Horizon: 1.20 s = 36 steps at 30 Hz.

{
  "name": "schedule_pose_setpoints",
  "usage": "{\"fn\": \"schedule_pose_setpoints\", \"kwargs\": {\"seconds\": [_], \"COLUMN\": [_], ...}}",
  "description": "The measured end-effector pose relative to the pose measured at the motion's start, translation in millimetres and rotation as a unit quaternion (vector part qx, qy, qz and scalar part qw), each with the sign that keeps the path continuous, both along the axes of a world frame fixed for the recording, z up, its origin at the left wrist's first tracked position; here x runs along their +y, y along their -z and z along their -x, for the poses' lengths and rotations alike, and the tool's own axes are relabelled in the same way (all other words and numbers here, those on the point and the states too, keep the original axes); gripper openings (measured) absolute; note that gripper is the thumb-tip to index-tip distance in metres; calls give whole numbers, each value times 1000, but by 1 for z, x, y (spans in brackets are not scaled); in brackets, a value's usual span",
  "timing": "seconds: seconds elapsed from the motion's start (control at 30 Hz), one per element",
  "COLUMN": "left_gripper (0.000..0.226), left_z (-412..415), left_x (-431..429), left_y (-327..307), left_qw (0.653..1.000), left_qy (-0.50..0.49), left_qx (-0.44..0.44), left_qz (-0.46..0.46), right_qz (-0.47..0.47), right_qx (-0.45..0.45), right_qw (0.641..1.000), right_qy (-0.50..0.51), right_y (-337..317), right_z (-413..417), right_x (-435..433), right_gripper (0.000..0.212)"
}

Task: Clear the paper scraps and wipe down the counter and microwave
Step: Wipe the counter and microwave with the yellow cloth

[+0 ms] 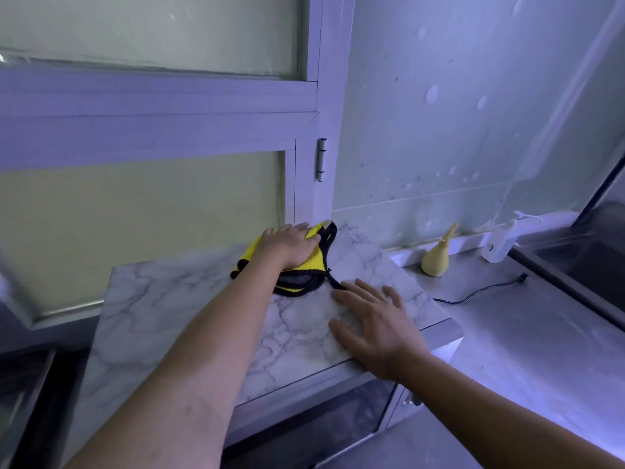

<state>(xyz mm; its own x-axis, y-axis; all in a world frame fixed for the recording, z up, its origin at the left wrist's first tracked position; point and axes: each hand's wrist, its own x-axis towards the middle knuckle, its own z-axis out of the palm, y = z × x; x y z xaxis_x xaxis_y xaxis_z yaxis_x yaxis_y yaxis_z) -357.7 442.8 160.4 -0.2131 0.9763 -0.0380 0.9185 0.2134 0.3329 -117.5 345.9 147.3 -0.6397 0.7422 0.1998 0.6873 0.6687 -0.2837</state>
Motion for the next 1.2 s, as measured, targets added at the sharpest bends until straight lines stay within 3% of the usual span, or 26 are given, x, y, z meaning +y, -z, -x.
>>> {"fn": "schedule_pose_setpoints", "kwargs": {"seconds": [0.1,0.23,0.47,0.6,0.77,0.97,1.07,1.2], "left_gripper": [68,70,66,63,66,64,62,66], "left_z": [-2,-14,-47,-51,-58,-49,-34,-14], "left_x": [6,-9,-95,-168,-220,-174,-112,-41], "left_y": [2,2,3,4,7,9,7,10], "left_qw": [996,992,983,979,979,984,990,992], "left_qy": [33,52,141,168,171,144,87,17], "left_qx": [70,99,105,110,113,102,102,109], "left_qz": [35,64,48,31,7,22,38,56], "right_qz": [-24,-21,-12,-34,-88,-77,15,60], "right_qx": [86,83,145,182,199,226,181,82], "right_qw": [995,994,986,974,971,969,978,972], "right_qy": [47,64,83,129,103,68,102,211], "right_y": [0,1,-3,-1,8,10,5,-6], "right_z": [-2,-2,-3,-5,-5,-9,-11,-50], "right_x": [-3,-6,-10,-15,-13,-12,-2,56], "right_gripper": [50,73,82,77,65,62,65,75]}}
